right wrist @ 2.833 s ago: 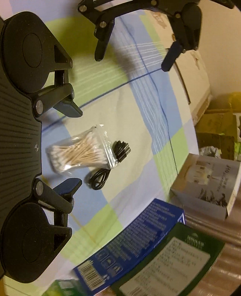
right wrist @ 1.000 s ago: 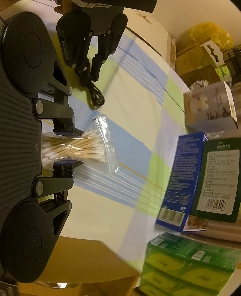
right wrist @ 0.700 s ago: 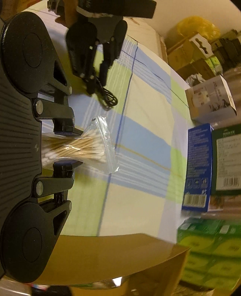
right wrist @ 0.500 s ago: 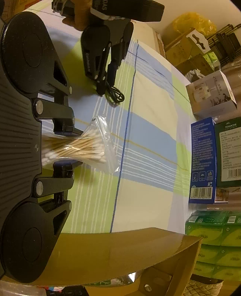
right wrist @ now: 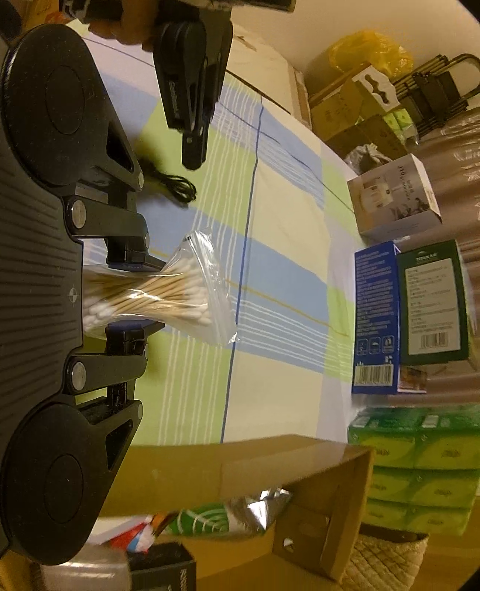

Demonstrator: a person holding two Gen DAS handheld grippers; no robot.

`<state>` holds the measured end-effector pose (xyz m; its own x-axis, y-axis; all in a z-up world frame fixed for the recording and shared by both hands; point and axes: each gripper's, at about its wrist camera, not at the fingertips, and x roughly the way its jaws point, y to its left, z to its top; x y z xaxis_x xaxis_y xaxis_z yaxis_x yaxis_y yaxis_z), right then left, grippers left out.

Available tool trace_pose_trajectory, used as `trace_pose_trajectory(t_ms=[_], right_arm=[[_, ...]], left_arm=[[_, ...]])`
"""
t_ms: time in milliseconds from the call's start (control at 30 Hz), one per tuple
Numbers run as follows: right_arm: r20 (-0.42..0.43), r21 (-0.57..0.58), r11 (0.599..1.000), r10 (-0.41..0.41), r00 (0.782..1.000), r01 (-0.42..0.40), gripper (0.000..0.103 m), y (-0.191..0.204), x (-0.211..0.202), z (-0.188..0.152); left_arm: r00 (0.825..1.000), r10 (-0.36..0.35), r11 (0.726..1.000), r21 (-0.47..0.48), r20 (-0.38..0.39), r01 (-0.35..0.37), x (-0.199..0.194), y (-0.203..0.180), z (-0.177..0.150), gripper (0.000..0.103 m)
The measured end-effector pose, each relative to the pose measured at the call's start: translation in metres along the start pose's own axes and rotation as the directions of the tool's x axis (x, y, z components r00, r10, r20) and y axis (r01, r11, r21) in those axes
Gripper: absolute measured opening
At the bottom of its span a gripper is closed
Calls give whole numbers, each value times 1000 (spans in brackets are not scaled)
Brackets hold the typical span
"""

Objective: Organize objects
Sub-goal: 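Lift and carry the swab bag and black cable over the cardboard box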

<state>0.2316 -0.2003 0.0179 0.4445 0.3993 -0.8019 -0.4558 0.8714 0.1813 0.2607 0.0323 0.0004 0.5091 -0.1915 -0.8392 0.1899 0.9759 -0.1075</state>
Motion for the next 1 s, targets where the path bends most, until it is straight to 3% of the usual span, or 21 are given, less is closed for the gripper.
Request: trace_pose_trajectory(t_ms=[167,567,867,1000], right_arm=[[9,14,1000,-6,1000,6,21,-2,-18,-11],[-11,36,999,3,1000,-3,21,-15,2,-13],[-15,36,999,25,1000,-24,21,-13,12,-11],[-9,34,999,23,1000,-23,21,-10,8,-13]], left_arm=[[1000,0,1000,-5,-16,0,-10,-4,-10,0],[997,19,998,-55,-80,-23,39,-11,-20,21],[997,28,998,-53,-65,-32,45,-9,-25,22],[997,31,998,-44,-74,-34,43,-10,-27,15]])
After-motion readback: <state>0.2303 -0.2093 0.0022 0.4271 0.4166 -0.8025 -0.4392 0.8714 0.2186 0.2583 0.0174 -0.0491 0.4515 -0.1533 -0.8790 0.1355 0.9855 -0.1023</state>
